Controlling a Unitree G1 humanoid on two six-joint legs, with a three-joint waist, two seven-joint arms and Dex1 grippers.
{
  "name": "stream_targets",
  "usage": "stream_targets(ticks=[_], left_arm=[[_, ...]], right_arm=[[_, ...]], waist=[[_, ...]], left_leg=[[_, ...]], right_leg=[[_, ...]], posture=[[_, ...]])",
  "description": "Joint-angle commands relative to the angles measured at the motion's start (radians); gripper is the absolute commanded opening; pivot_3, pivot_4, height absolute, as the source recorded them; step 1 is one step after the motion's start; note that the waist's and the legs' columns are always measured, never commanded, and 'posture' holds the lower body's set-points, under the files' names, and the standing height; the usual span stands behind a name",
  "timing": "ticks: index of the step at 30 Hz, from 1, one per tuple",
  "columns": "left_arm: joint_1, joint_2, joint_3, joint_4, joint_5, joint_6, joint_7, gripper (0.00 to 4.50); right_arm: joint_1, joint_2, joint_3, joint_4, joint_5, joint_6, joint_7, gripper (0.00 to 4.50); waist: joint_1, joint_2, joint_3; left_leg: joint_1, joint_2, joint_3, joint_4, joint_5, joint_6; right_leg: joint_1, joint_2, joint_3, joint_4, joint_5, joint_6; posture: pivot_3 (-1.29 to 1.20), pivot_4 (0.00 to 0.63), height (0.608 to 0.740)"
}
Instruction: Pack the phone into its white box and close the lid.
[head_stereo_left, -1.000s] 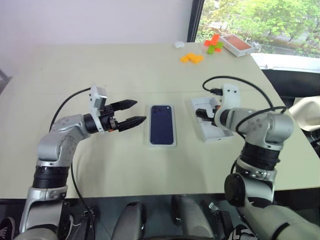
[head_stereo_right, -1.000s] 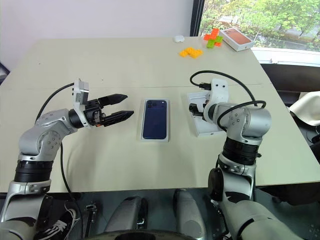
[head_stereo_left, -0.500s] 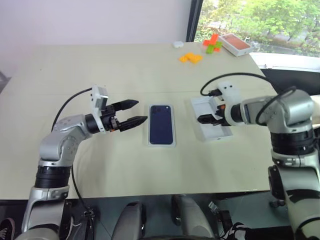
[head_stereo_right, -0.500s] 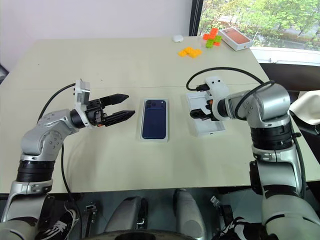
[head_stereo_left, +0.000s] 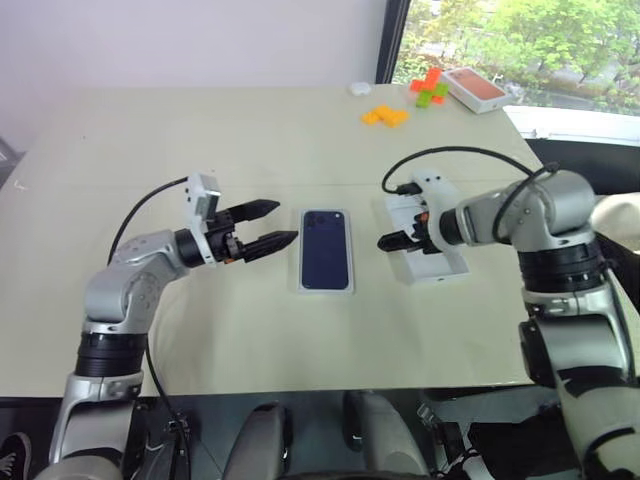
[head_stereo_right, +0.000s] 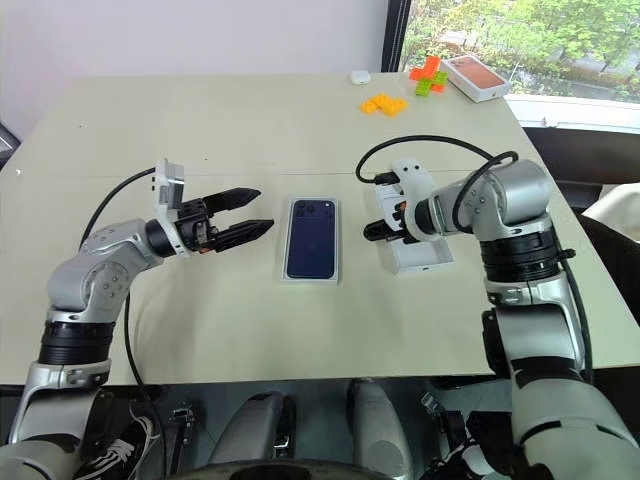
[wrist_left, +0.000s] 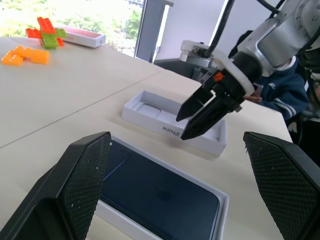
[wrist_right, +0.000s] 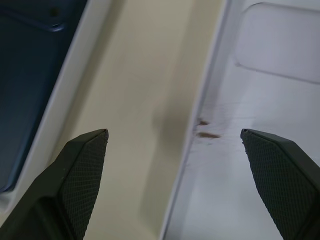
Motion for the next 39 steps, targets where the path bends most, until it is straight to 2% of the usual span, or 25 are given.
stream_targets(ticks=[1,8,9,12,18,24,27,34,35,39], left_arm=[[-0.009,0.003,0.014,-0.044,-0.024,0.000,0.003,4.50],[-0.012,-0.003,0.016,-0.043,-0.029,0.005,0.011,4.50],[-0.012,-0.004,0.016,-0.043,-0.030,0.006,0.013,4.50],[-0.012,-0.005,0.014,-0.045,-0.034,0.006,0.017,4.50],[-0.011,-0.002,0.014,-0.050,-0.039,0.005,0.027,4.50],[-0.008,0.001,0.021,-0.056,-0.042,0.008,0.036,4.50],[-0.008,0.009,0.031,-0.051,-0.044,0.007,0.036,4.50],[-0.028,0.045,0.079,-0.014,-0.058,0.015,0.034,4.50],[-0.035,0.058,0.095,-0.002,-0.064,0.019,0.031,4.50],[-0.055,0.090,0.126,0.026,-0.077,0.028,0.024,4.50]], right_arm=[[0.004,0.019,-0.028,-0.033,-0.020,0.007,-0.045,4.45],[0.024,0.058,-0.044,-0.023,-0.022,0.007,-0.085,4.45],[0.025,0.064,-0.044,-0.022,-0.027,0.007,-0.088,4.21],[0.025,0.071,-0.037,-0.020,-0.047,0.007,-0.091,3.19],[0.027,0.068,-0.005,-0.024,-0.092,0.007,-0.069,0.03],[0.027,0.075,0.002,-0.036,-0.127,0.007,-0.051,0.03],[-0.031,0.155,-0.140,-0.007,-0.127,-0.011,-0.057,0.03],[-0.173,0.378,-0.579,0.016,-0.041,-0.014,-0.044,0.03],[-0.197,0.424,-0.674,0.021,0.015,-0.005,-0.044,0.03],[-0.208,0.527,-0.786,-0.041,0.088,0.007,-0.067,0.03]], waist=[[0.000,0.000,0.000],[-0.001,0.000,0.000],[-0.002,0.000,0.000],[-0.002,0.000,0.000],[-0.002,0.000,0.000],[-0.002,0.000,0.000],[-0.005,0.000,0.000],[-0.014,0.001,0.000],[-0.013,0.001,0.000],[-0.015,0.001,0.001]], left_leg=[[0.000,0.000,0.000,0.000,0.000,0.000],[0.000,0.000,0.000,0.000,0.000,0.000],[0.000,0.000,0.000,0.000,0.000,0.000],[0.000,0.000,0.000,0.000,0.000,0.000],[0.000,0.000,0.000,0.000,0.000,0.000],[0.000,0.000,0.000,0.000,0.000,0.000],[0.000,0.000,0.000,0.000,0.000,0.000],[0.000,0.001,-0.001,0.000,0.000,0.000],[0.000,0.001,-0.001,-0.001,0.000,0.000],[-0.001,0.001,-0.001,-0.001,0.000,0.001]], right_leg=[[0.000,0.000,0.000,0.000,0.000,0.000],[0.000,0.000,0.000,0.000,0.000,0.000],[0.000,0.000,0.000,0.000,0.000,0.000],[0.000,0.000,0.000,0.000,0.000,0.000],[0.000,0.000,0.000,0.000,0.000,0.000],[0.000,0.000,0.000,0.000,0.000,0.000],[0.000,0.000,0.000,0.000,0.000,0.000],[-0.002,0.002,-0.001,0.003,0.000,0.000],[-0.002,0.002,-0.001,0.003,0.000,0.000],[-0.002,0.000,-0.001,0.003,0.000,0.000]], posture=[[0.00,0.150,0.740],[0.00,0.150,0.740],[0.00,0.150,0.740],[0.00,0.150,0.740],[0.00,0.150,0.740],[0.00,0.150,0.740],[0.00,0.150,0.740],[0.00,0.150,0.740],[0.00,0.150,0.740],[0.00,0.150,0.740]])
